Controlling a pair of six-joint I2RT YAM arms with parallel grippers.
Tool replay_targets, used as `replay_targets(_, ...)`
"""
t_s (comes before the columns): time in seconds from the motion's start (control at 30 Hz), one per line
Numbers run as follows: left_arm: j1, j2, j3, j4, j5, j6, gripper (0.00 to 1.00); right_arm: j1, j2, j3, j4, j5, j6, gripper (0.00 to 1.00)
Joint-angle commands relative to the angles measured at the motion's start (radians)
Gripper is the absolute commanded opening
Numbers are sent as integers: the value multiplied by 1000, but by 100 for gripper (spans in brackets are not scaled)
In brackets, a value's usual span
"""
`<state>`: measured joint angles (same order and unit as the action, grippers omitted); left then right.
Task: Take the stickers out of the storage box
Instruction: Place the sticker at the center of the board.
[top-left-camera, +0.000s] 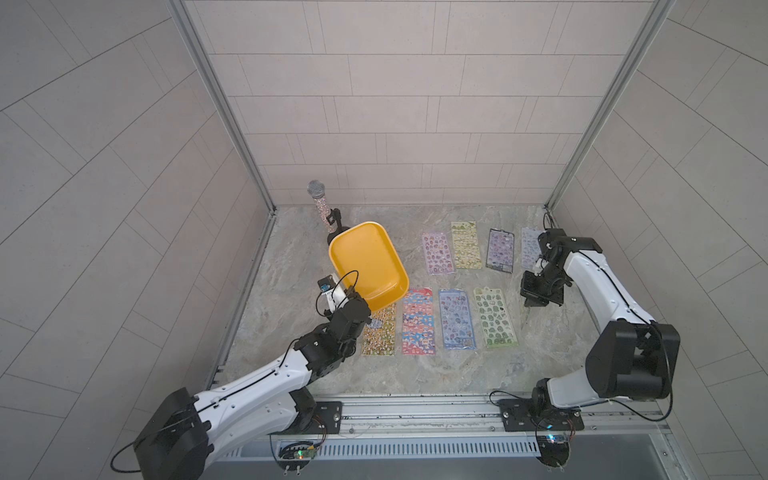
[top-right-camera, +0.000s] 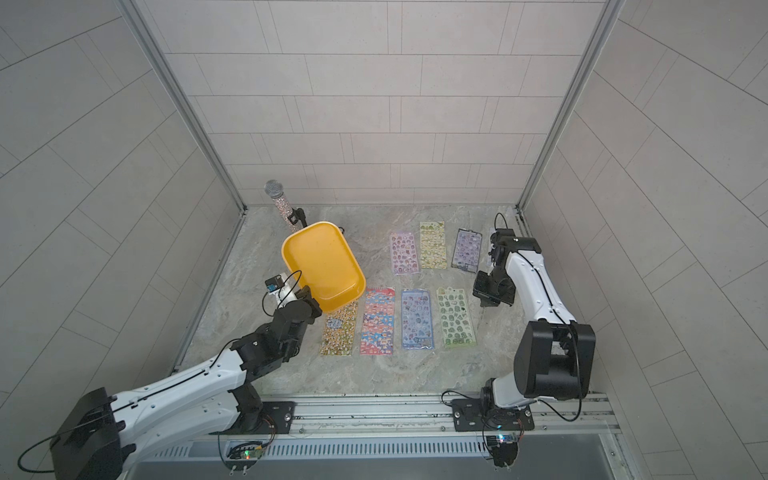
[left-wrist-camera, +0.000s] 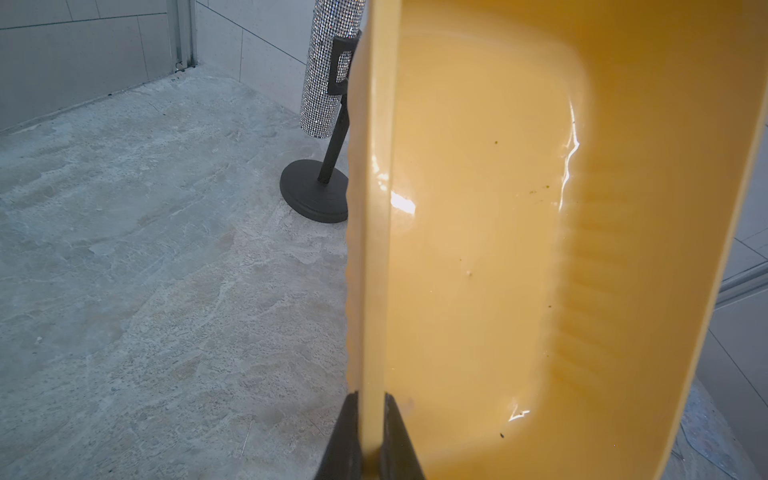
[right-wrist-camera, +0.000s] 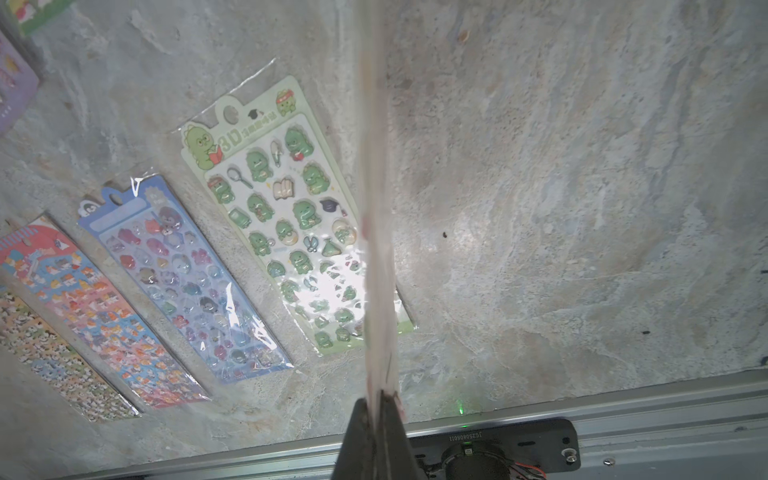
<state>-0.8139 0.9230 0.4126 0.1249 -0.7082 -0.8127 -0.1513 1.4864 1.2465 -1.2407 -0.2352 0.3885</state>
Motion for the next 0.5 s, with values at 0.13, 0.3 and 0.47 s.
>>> replay_targets(0.13, 5, 2, -1, 31, -4, -5, 0, -36, 75, 12, -55, 56, -16, 0)
replay_targets(0.3, 4, 11, 1, 34, 3, -8, 0, -38, 83, 1, -75, 190, -3, 3)
replay_targets(0.47, 4, 23, 3, 38, 12, -12, 0, -43, 69, -10, -75, 280, 16, 12)
